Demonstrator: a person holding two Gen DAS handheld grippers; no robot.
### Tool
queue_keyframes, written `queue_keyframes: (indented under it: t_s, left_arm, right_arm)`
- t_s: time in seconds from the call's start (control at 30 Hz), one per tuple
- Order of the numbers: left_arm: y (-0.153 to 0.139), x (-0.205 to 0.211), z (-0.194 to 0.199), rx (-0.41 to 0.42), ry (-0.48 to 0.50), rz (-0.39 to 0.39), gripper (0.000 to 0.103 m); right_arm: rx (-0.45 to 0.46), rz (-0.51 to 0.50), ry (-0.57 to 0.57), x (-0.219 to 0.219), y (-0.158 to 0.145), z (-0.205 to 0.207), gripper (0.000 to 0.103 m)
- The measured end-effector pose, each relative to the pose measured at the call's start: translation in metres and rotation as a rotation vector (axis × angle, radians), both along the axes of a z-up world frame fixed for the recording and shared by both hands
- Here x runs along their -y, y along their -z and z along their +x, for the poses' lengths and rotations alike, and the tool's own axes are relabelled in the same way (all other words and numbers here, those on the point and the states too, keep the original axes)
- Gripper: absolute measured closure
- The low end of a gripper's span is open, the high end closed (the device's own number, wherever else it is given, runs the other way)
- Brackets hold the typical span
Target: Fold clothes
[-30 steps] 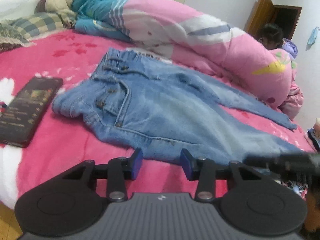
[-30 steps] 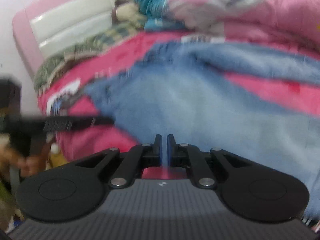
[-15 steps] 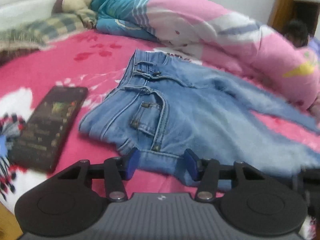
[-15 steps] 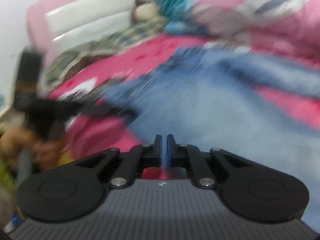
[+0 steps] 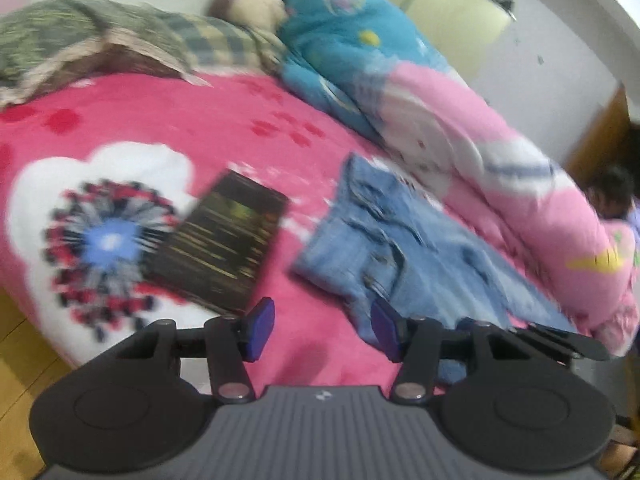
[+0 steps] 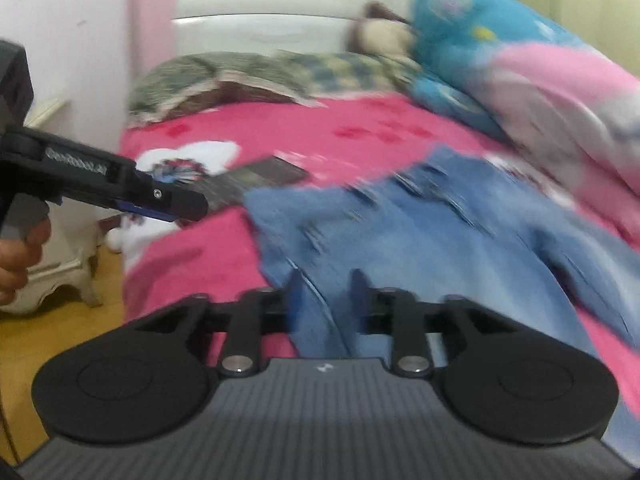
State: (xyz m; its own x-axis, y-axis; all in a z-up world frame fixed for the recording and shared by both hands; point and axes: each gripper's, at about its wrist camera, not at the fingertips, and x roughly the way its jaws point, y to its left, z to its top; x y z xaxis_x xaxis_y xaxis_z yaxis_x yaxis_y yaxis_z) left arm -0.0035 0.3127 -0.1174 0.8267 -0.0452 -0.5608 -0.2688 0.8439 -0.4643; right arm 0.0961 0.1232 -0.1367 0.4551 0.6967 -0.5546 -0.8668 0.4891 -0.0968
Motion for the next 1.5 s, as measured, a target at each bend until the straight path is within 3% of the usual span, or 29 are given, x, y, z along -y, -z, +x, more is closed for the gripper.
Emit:
queue_keyframes:
  t_s: [0.1, 0.17, 0.2, 0.23, 0.27, 0.3, 0.43, 0.5, 0.57, 0.6, 0.67, 0.7, 0.73, 0.8, 0.9, 1.03, 1.1, 1.13, 1.3, 1.43, 1.5]
  left_arm:
    - [-0.001, -0.008, -0.005, 0.003, -0.027, -0.005, 0.043]
    - [-0.001, -0.013, -0.009, 0.006, -0.045, -0.009, 0.043]
    - [-0.002, -0.016, -0.011, 0.007, -0.054, -0.011, 0.043]
    - [-0.002, -0.018, -0.013, 0.008, -0.063, -0.013, 0.043]
    - [-0.002, -0.021, -0.015, 0.009, -0.072, -0.014, 0.043]
    - [-0.002, -0.023, -0.016, 0.01, -0.081, -0.016, 0.043]
    - [-0.002, -0.032, -0.021, 0.016, -0.106, -0.023, 0.043]
    - [-0.001, -0.034, -0.019, 0.013, -0.108, -0.025, 0.043]
    - [0.001, -0.034, -0.017, 0.008, -0.107, -0.025, 0.043]
    - [0.001, -0.033, -0.015, 0.004, -0.104, -0.023, 0.043]
    - [0.002, -0.032, -0.012, -0.001, -0.1, -0.017, 0.043]
    - [0.002, -0.031, -0.011, -0.003, -0.099, -0.012, 0.043]
    - [0.002, -0.03, -0.009, -0.004, -0.099, -0.007, 0.043]
    - [0.0, -0.027, -0.004, 0.001, -0.096, -0.003, 0.043]
    - [-0.007, -0.023, 0.006, 0.026, -0.082, -0.003, 0.043]
    - [-0.016, -0.005, 0.033, 0.058, -0.007, 0.015, 0.043]
    - [-0.019, 0.008, 0.052, 0.068, 0.051, 0.028, 0.043]
    - [-0.018, 0.017, 0.065, 0.06, 0.082, 0.042, 0.043]
    - [0.006, 0.057, 0.114, -0.114, 0.104, 0.222, 0.043]
    - [0.013, 0.073, 0.12, -0.147, 0.105, 0.308, 0.042]
    - [0.013, 0.075, 0.12, -0.156, 0.101, 0.314, 0.042]
  right_arm:
    - [0.068, -0.061, -0.105, -0.041, 0.005, 0.0, 0.059]
    - [0.12, -0.129, -0.108, -0.062, 0.015, 0.003, 0.06]
    - [0.139, -0.158, -0.098, -0.07, 0.02, 0.006, 0.064]
    - [0.15, -0.181, -0.089, -0.077, 0.023, 0.009, 0.077]
    - [0.117, -0.154, -0.076, -0.077, 0.02, 0.012, 0.078]
    - [0.086, -0.099, -0.047, -0.072, 0.012, 0.014, 0.087]
    - [-0.057, 0.136, 0.05, -0.054, -0.01, 0.03, 0.088]
    - [-0.118, 0.166, 0.052, -0.055, -0.005, 0.037, 0.088]
    - [-0.122, 0.053, 0.01, -0.073, 0.017, 0.032, 0.085]
    - [-0.099, -0.012, -0.013, -0.08, 0.029, 0.026, 0.08]
    - [-0.021, -0.026, -0.034, -0.084, 0.032, 0.012, 0.075]
    - [-0.029, -0.011, -0.047, -0.081, 0.028, 0.01, 0.064]
    - [-0.056, 0.029, -0.063, -0.075, 0.022, 0.01, 0.051]
    - [-0.104, 0.112, -0.076, -0.056, 0.011, 0.01, 0.045]
    - [-0.143, 0.179, 0.0, -0.017, 0.002, 0.011, 0.045]
    - [-0.221, 0.306, 0.191, 0.064, -0.011, 0.015, 0.048]
    - [-0.214, 0.319, 0.314, 0.098, -0.018, 0.015, 0.057]
    - [-0.205, 0.303, 0.38, 0.113, -0.02, 0.017, 0.065]
    - [-0.187, 0.223, 0.601, 0.156, -0.015, 0.026, 0.077]
    - [-0.251, 0.052, 0.627, 0.158, 0.023, 0.024, 0.078]
    - [-0.236, 0.062, 0.614, 0.162, 0.029, 0.009, 0.078]
